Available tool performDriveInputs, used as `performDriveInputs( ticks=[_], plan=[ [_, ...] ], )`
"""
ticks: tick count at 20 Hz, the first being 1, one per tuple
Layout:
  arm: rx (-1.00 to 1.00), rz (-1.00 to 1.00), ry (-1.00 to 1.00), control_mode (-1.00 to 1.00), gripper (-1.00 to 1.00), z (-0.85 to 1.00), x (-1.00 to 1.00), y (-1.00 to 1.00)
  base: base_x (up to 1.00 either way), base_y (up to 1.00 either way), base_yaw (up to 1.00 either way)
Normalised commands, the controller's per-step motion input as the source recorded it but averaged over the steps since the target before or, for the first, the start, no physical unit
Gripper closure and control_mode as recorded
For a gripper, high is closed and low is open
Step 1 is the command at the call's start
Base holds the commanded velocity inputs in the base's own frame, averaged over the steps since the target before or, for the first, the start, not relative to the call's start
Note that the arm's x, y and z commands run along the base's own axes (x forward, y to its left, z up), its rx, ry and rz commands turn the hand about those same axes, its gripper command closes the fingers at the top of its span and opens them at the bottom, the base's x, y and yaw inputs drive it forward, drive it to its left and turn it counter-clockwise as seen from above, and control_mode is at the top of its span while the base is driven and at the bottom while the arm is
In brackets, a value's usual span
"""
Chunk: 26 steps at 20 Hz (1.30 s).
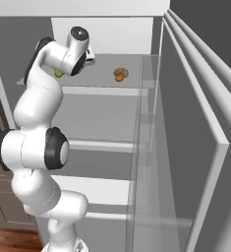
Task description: Open the fridge, remove the mango, mushroom, and steak, and place them on any counter.
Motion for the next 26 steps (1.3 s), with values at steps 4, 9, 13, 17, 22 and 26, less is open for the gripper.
performDriveInputs(
  ticks=[4,9,13,17,22,26],
  plan=[
    [0.02,0.00,-0.31,-1.00,1.00,0.00,-1.00,-0.17,0.00,0.00,0.00],
    [0.05,0.00,-0.24,-1.00,1.00,0.02,-1.00,-0.09,0.00,0.00,0.00],
    [0.07,-0.01,-0.02,-1.00,1.00,0.37,-1.00,-0.04,0.00,0.00,0.00],
    [0.10,-0.03,0.03,-1.00,1.00,0.52,-1.00,-0.02,0.00,0.00,0.00],
    [0.07,-0.08,0.16,-1.00,1.00,0.44,-1.00,-0.03,0.00,0.00,0.00],
    [0.00,-0.13,0.30,-1.00,1.00,0.05,-1.00,0.00,0.00,0.00,0.00]
  ],
)
